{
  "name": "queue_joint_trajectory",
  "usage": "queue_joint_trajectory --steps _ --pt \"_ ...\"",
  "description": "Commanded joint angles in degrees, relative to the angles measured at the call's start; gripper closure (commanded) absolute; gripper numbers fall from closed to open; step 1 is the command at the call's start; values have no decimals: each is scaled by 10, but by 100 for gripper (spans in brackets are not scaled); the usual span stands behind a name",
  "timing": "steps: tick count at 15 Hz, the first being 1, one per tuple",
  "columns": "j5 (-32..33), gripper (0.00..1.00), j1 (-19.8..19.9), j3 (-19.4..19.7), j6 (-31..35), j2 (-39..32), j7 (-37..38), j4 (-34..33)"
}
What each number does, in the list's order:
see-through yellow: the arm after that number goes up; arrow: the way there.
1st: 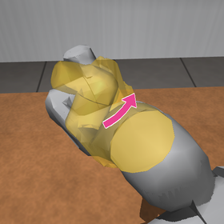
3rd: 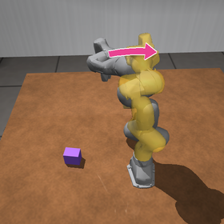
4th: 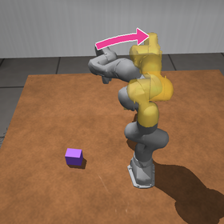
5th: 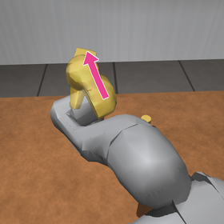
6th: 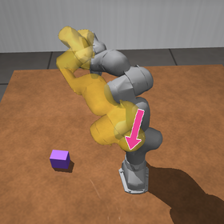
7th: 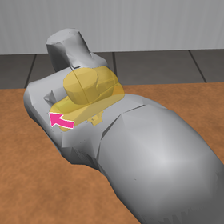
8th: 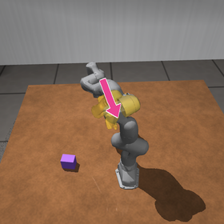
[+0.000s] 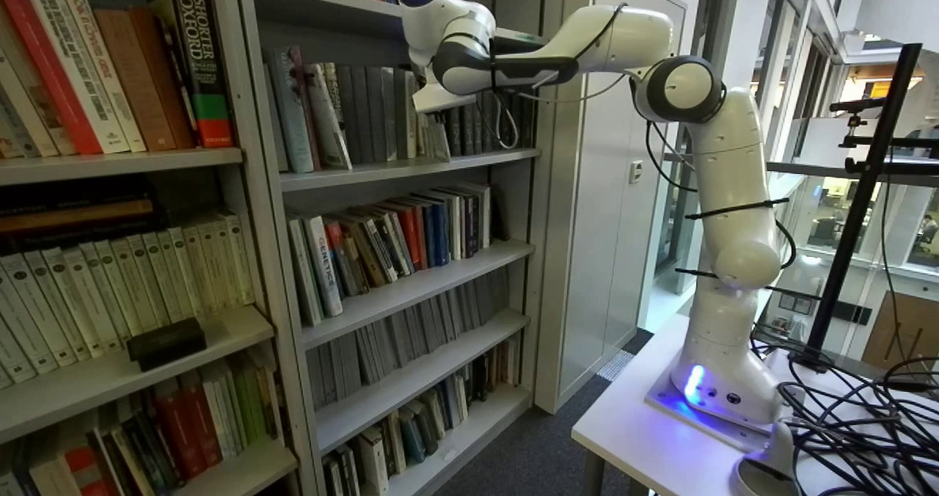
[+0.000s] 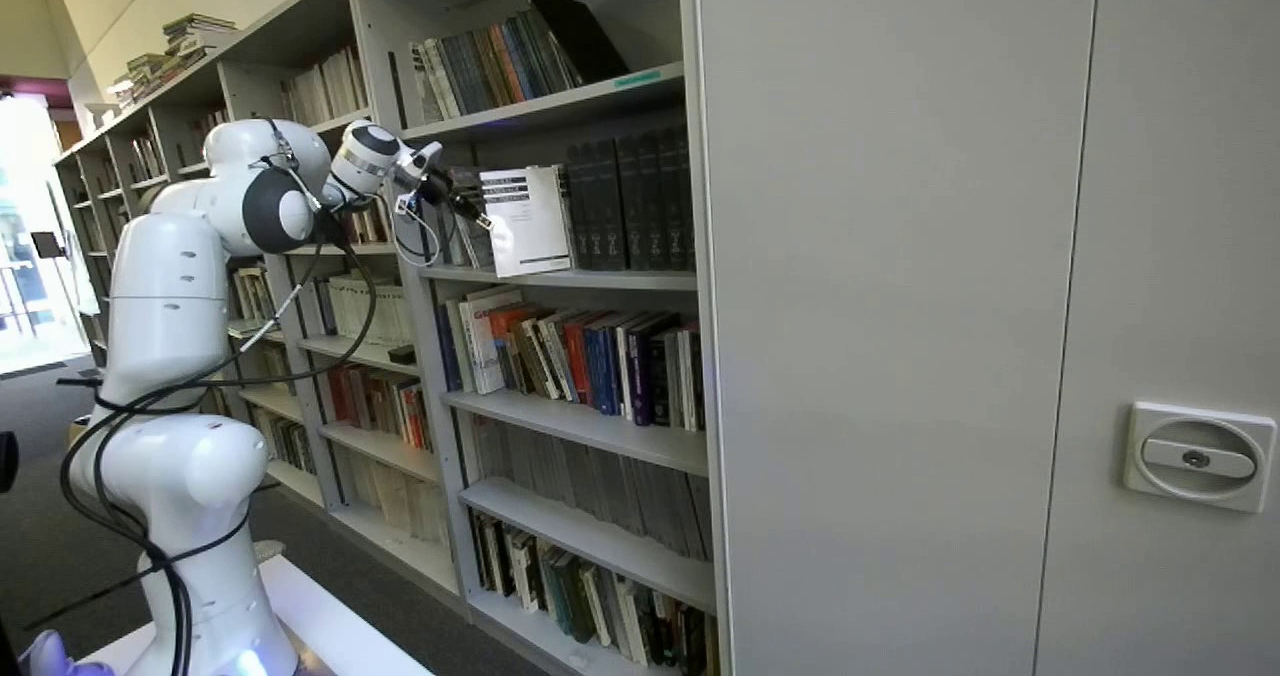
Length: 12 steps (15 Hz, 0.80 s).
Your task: Pull out one of the books from the shelve and move it to the right on the same shelve
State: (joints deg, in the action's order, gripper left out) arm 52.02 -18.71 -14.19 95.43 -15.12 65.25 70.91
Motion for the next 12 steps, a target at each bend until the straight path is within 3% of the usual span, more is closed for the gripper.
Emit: queue_joint_trajectory --steps 1,12 --pt "3 98 7 12 -20 1 8 -23" --pt "1 98 15 43 -70 20 15 -36"
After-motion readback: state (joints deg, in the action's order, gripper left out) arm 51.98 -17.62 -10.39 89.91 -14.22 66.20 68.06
